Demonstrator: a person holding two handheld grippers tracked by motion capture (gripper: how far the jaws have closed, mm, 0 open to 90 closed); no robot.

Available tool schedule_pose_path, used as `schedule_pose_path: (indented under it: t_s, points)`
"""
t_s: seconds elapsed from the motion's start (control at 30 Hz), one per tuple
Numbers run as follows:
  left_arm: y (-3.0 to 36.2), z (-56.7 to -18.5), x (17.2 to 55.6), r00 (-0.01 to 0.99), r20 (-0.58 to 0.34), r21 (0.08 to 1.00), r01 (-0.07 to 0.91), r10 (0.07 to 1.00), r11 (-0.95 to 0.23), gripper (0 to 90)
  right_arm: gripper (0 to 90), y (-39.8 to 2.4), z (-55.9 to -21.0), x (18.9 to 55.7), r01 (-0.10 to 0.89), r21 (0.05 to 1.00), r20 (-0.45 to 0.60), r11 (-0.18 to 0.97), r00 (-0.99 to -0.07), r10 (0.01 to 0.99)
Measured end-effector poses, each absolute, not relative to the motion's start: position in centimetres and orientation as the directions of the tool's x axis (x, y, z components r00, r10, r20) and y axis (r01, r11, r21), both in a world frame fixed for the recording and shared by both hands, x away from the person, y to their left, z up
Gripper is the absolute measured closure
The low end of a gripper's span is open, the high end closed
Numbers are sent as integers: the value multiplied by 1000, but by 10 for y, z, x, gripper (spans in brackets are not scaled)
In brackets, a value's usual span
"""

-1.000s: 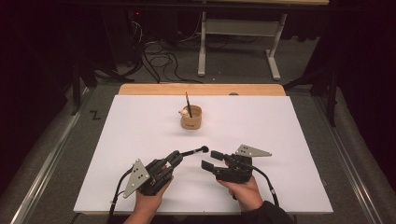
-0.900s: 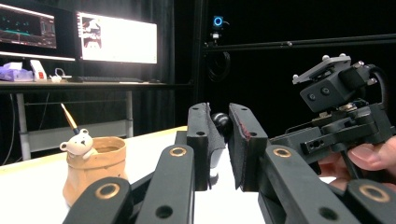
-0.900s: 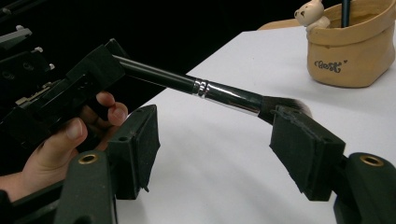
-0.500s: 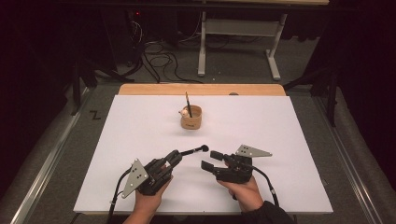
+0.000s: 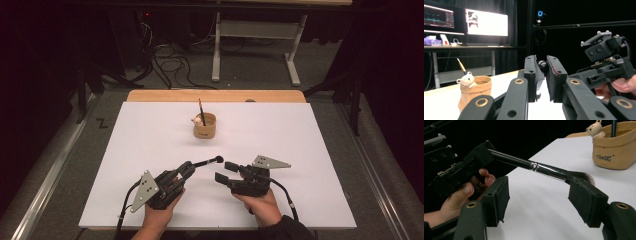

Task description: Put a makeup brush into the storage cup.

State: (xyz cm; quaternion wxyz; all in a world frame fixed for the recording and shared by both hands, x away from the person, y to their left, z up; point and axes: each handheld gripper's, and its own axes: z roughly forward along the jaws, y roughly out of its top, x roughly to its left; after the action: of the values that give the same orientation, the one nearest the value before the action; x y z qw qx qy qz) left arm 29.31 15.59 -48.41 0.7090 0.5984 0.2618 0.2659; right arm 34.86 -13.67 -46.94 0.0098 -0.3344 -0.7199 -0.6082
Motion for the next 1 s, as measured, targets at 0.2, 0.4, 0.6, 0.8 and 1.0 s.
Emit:
schedule_pose_path:
  t_s: [0.2, 0.4, 0.6, 0.8, 1.0]
  points:
    - [154, -483, 293, 736, -43, 991, -55, 676, 123, 796, 363, -137, -469, 349, 464, 884, 377, 66, -788, 486]
    - [149, -477, 289, 750, -51, 994, -25, 659, 105, 795, 417, -138, -464, 351, 382, 916, 276, 121, -820, 501]
    - [148, -467, 290, 749, -51, 996, -11, 661, 90, 795, 449, -131, -457, 350, 273, 938, 136, 214, -857, 497]
    - [148, -462, 292, 752, -52, 997, 4, 657, 75, 795, 451, -122, -454, 347, 178, 933, -1, 312, -867, 499]
    - [146, -460, 292, 756, -49, 998, 9, 653, 64, 795, 462, -120, -453, 348, 129, 921, -75, 368, -868, 492]
